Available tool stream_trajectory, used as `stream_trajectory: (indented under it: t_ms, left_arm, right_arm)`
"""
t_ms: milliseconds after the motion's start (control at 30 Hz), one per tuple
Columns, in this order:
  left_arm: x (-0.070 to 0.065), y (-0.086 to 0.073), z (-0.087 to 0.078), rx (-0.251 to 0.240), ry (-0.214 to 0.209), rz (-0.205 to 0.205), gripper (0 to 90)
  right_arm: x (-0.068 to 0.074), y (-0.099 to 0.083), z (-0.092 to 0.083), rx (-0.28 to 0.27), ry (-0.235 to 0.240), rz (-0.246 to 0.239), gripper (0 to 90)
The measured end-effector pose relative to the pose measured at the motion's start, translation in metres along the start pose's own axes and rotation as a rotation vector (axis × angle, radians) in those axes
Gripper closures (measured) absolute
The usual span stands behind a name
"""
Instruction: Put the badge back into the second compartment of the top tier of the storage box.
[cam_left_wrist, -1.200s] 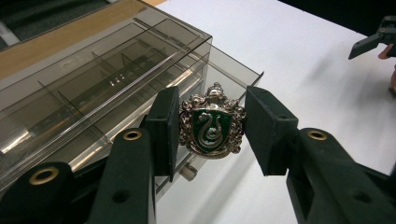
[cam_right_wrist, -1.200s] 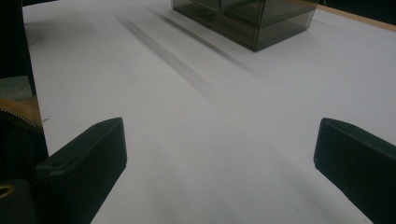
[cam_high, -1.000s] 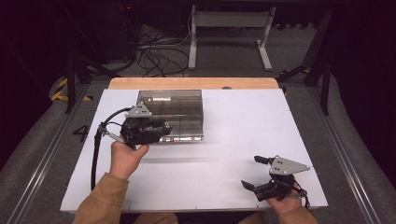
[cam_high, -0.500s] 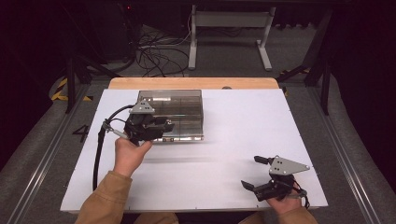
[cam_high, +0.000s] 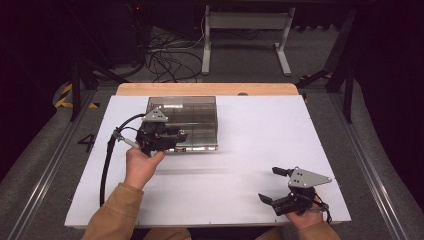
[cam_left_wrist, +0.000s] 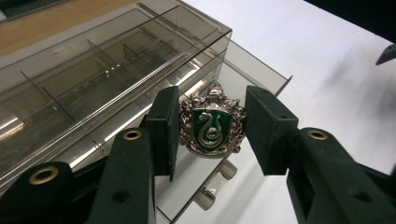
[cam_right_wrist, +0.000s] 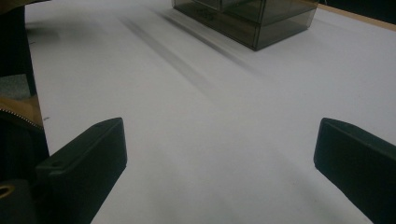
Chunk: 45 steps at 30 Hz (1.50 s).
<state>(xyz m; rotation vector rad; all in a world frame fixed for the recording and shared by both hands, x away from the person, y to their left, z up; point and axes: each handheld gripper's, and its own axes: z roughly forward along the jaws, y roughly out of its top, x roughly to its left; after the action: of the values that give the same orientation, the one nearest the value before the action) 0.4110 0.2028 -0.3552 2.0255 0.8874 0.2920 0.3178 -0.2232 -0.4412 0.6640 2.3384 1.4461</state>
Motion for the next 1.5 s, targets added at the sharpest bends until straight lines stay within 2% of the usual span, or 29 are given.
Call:
stream_trajectory:
  t_ms: [100, 133, 300, 500, 1167, 1267, 1500]
  left_arm:
    - [0.002, -0.002, 0.002, -0.004, 0.006, -0.020, 57.2]
    - [0.003, -0.003, 0.002, -0.007, 0.016, -0.013, 57.2]
    - [0.004, -0.005, 0.006, 0.003, 0.025, -0.029, 57.1]
    - [0.006, -0.007, 0.009, 0.017, 0.049, -0.022, 57.2]
    - [0.006, -0.010, 0.017, 0.071, 0.055, -0.015, 57.0]
    - [0.006, -0.010, 0.017, 0.074, 0.056, -0.006, 56.9]
    - [0.006, -0.010, 0.018, 0.078, 0.056, -0.014, 56.8]
  right_arm:
    - [0.000, 0.000, 0.000, 0.001, 0.000, 0.000, 3.0]
    - [0.000, 0.000, 0.000, 0.001, 0.000, 0.001, 3.0]
    - [0.000, 0.000, 0.000, 0.002, 0.001, 0.000, 3.0]
    - [0.000, 0.000, 0.000, 0.003, 0.003, 0.002, 3.0]
    - [-0.001, 0.000, 0.001, 0.002, 0.009, 0.004, 3.0]
    - [0.000, 0.000, 0.001, 0.003, 0.009, 0.004, 3.0]
    - [0.000, 0.000, 0.001, 0.003, 0.010, 0.002, 3.0]
